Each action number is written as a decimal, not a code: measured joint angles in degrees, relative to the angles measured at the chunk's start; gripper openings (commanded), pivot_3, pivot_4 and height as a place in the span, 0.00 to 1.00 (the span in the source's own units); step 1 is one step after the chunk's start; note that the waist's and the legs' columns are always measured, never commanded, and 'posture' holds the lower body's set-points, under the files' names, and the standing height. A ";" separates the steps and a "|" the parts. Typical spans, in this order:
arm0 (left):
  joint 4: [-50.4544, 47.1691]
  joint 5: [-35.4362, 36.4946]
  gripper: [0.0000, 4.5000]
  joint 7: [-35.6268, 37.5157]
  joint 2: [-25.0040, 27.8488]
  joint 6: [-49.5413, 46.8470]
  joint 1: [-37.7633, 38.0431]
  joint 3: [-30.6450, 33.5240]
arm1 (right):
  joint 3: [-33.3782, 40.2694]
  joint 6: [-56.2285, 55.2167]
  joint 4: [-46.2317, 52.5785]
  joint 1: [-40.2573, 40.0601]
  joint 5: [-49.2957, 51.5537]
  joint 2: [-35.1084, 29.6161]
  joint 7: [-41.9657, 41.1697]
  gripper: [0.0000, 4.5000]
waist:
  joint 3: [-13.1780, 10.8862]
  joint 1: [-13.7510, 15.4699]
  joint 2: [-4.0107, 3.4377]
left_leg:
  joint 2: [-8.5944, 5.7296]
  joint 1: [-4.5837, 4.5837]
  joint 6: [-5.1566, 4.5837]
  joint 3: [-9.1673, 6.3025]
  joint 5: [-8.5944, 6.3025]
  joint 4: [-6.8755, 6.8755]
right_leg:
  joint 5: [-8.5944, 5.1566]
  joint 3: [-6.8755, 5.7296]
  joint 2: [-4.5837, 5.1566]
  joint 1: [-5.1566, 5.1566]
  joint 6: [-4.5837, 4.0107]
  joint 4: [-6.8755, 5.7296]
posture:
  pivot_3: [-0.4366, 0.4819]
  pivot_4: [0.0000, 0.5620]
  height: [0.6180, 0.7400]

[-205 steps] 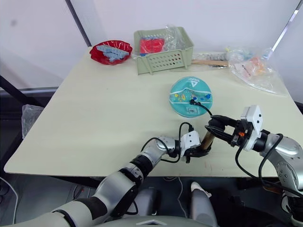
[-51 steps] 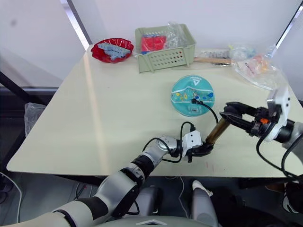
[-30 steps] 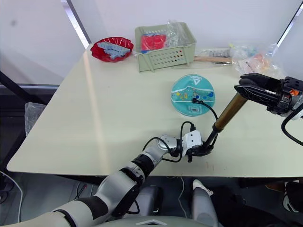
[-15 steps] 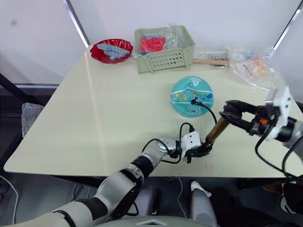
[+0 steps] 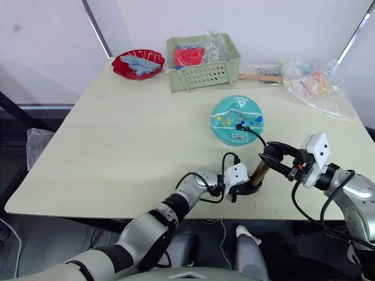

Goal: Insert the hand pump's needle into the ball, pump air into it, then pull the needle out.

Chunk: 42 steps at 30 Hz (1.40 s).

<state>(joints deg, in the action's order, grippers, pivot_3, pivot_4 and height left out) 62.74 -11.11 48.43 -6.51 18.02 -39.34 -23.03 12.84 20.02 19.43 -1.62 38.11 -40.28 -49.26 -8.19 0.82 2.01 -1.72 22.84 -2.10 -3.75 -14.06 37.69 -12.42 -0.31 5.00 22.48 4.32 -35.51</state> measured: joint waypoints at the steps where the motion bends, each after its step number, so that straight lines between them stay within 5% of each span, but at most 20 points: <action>1: -0.01 0.02 0.26 0.11 -0.05 0.02 -0.07 0.01 | 0.50 0.79 0.01 0.16 0.83 -0.12 -0.16 0.37 | -0.07 0.01 -0.09 | -0.01 0.03 0.00 0.00 0.00 0.00 | 0.00 0.00 0.00 0.00 0.00 0.00 | 0.48 0.27 0.97; 22: -0.26 0.21 0.26 1.16 -0.10 0.69 -0.55 0.15 | 17.99 23.31 -1.73 15.10 25.46 -17.12 -0.30 0.37 | -0.76 0.11 -0.57 | -0.07 0.29 -0.27 0.04 0.16 0.00 | 0.01 0.00 0.00 0.20 0.00 0.02 | 0.48 0.27 0.97; 33: -0.54 0.16 0.26 1.44 -0.25 1.62 -0.69 -0.06 | 19.58 24.80 -2.76 14.76 24.58 -18.98 -2.50 0.37 | -0.85 0.28 -0.78 | -0.18 0.92 -0.30 0.04 0.18 0.10 | 0.31 0.00 0.02 0.80 0.00 -0.01 | 0.48 0.27 0.97; 42: -0.05 -0.03 0.26 0.28 0.09 1.38 -0.41 -0.05 | 16.05 12.05 4.43 5.26 14.13 -11.53 -3.93 0.37 | -0.33 0.04 -0.23 | -0.07 0.58 -0.28 -0.01 0.17 0.11 | 0.16 -0.06 -0.08 0.48 0.23 -0.02 | 0.48 0.27 0.97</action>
<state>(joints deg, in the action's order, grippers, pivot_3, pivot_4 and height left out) 62.69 -11.14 48.72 -6.43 19.40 -39.74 -23.09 28.89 32.06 23.86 3.64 52.24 -51.81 -53.19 -8.52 0.86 1.78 -1.79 23.42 -2.38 -3.76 -13.89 37.80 -12.26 -0.37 4.92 22.97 4.55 -35.53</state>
